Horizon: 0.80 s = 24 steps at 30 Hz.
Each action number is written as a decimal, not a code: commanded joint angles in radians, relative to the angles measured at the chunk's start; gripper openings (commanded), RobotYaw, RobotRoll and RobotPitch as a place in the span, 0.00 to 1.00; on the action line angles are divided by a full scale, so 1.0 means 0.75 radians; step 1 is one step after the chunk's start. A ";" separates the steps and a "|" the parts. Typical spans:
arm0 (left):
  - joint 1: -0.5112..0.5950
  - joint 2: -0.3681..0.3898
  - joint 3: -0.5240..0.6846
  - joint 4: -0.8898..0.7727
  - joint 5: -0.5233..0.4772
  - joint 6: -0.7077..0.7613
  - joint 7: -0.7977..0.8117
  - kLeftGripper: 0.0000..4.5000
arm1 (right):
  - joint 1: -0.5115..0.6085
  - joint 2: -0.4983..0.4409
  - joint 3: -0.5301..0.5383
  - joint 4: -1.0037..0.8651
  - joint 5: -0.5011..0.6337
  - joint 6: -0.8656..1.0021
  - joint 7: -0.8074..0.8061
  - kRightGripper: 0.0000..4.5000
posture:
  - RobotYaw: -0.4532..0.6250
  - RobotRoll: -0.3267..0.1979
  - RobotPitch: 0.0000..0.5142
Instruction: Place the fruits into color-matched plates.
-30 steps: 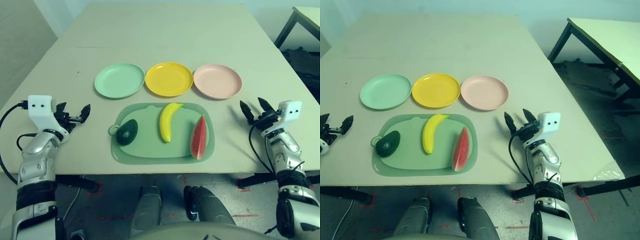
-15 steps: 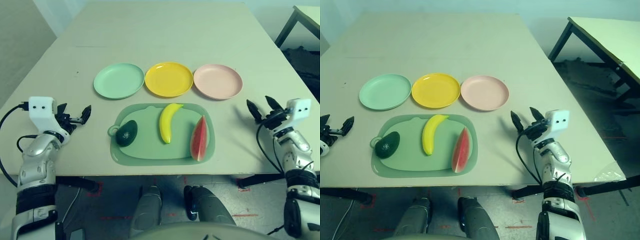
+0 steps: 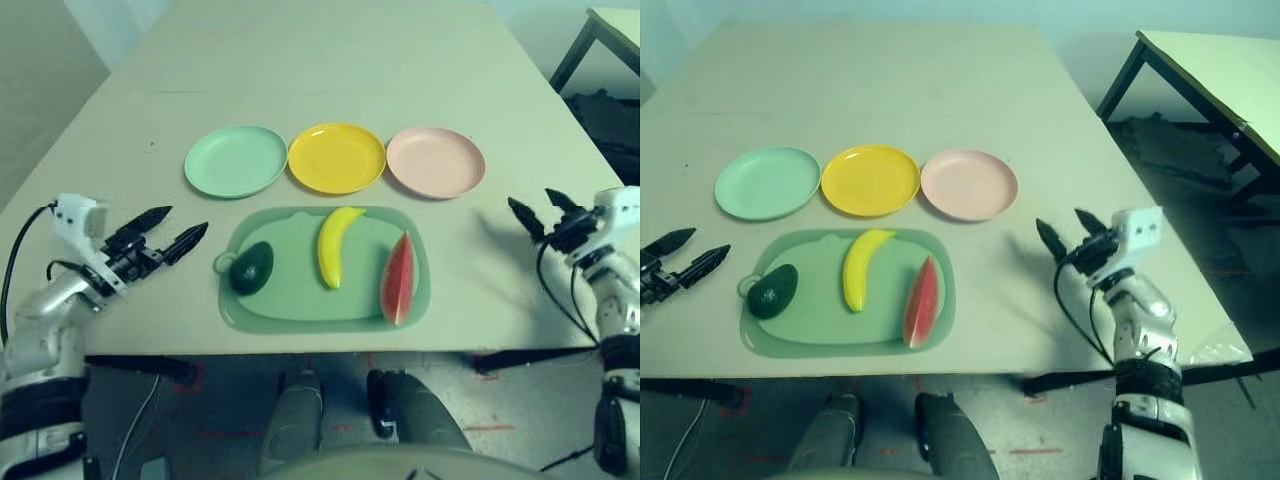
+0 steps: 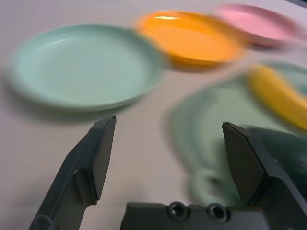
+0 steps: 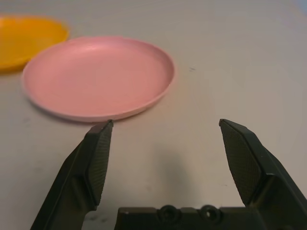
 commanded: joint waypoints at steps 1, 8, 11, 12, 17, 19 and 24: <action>0.039 0.069 -0.003 -0.042 -0.035 -0.008 -0.205 1.00 | -0.096 -0.103 0.133 -0.139 -0.088 0.073 0.115 0.98 | 0.42 0.62 0.32; 0.047 0.125 -0.035 -0.148 -0.043 0.002 -0.376 1.00 | -0.508 -0.250 0.518 -0.248 -0.276 -0.157 0.626 0.98 | 0.43 0.62 0.31; 0.052 0.118 -0.040 -0.157 -0.037 0.001 -0.404 1.00 | -0.654 -0.257 0.675 -0.245 -0.386 -0.459 0.819 0.98 | 0.44 0.62 0.31; 0.054 0.114 -0.043 -0.143 -0.026 -0.010 -0.411 1.00 | -0.691 -0.255 0.733 -0.263 -0.411 -0.541 0.890 0.98 | 0.44 0.62 0.31; 0.061 0.093 -0.038 -0.055 0.015 -0.083 -0.438 1.00 | -0.790 -0.234 0.901 -0.406 -0.404 -0.622 1.104 0.98 | 0.45 0.62 0.31; 0.069 0.089 -0.030 -0.020 0.016 -0.110 -0.450 1.00 | -0.826 -0.237 0.963 -0.472 -0.385 -0.599 1.128 0.98 | 0.46 0.62 0.31; 0.055 0.047 -0.052 0.028 0.022 -0.162 -0.459 1.00 | -0.898 -0.203 1.068 -0.548 -0.384 -0.495 1.128 0.98 | 0.47 0.62 0.32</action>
